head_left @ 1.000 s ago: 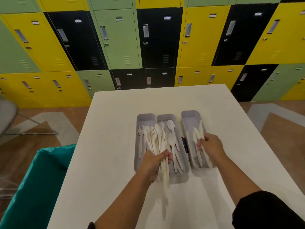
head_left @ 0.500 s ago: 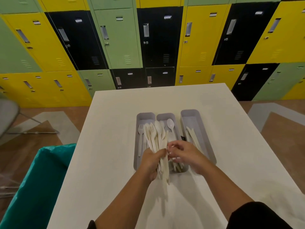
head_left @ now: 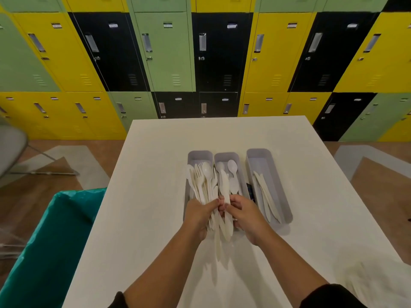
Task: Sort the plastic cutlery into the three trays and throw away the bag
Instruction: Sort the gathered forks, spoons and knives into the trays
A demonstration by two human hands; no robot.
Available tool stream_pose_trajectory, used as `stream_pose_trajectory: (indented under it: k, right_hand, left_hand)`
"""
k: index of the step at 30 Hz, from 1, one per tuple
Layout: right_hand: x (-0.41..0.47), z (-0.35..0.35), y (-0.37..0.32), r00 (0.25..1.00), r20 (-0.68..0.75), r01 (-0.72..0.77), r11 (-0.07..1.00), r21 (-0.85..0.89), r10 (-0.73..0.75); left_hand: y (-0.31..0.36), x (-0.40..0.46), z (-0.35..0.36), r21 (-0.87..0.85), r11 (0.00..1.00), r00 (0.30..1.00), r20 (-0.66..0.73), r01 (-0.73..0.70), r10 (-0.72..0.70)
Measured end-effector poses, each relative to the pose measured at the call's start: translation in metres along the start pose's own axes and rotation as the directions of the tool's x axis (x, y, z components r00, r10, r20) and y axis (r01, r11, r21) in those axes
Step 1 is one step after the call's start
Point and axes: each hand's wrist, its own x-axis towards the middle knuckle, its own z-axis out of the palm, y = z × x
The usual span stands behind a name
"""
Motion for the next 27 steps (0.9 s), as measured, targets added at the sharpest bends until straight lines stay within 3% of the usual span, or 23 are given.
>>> stream_pose_trajectory:
  k: [5, 10, 14, 17, 21, 25, 27]
  right_hand:
    - [0.007, -0.021, 0.001, 0.987, -0.16, 0.004, 0.999, -0.033, -0.009]
    - [0.023, -0.073, 0.005, 0.925, -0.369, 0.031, 0.985, -0.169, -0.092]
    - [0.034, -0.097, 0.014, 0.898, -0.43, -0.019, 0.966, -0.257, -0.097]
    - [0.036, -0.095, 0.014, 0.906, -0.408, -0.053, 0.924, -0.38, -0.116]
    - [0.023, -0.07, 0.0, 0.899, -0.397, 0.087, 0.964, -0.252, -0.185]
    - [0.004, -0.036, -0.012, 0.993, -0.009, 0.111, 0.963, -0.245, -0.116]
    - [0.0, -0.022, -0.01, 0.991, 0.024, 0.133, 0.959, -0.251, -0.131]
  left_hand:
    - [-0.001, 0.004, 0.002, -0.019, 0.999, 0.999, 0.031, 0.026, -0.025]
    - [-0.002, 0.004, 0.002, -0.032, 0.999, 0.996, 0.084, 0.035, -0.033]
    - [-0.002, 0.005, 0.004, -0.038, 0.998, 0.994, 0.094, 0.059, -0.056]
    - [-0.001, 0.005, 0.007, -0.023, 0.998, 0.994, 0.098, 0.059, -0.056]
    - [0.001, 0.006, 0.013, -0.025, 0.998, 0.994, 0.095, 0.057, -0.055]
    - [0.002, 0.003, 0.018, -0.022, 0.999, 0.999, 0.028, 0.024, -0.023]
    - [0.002, 0.002, 0.021, -0.013, 1.0, 1.0, -0.01, 0.016, -0.016]
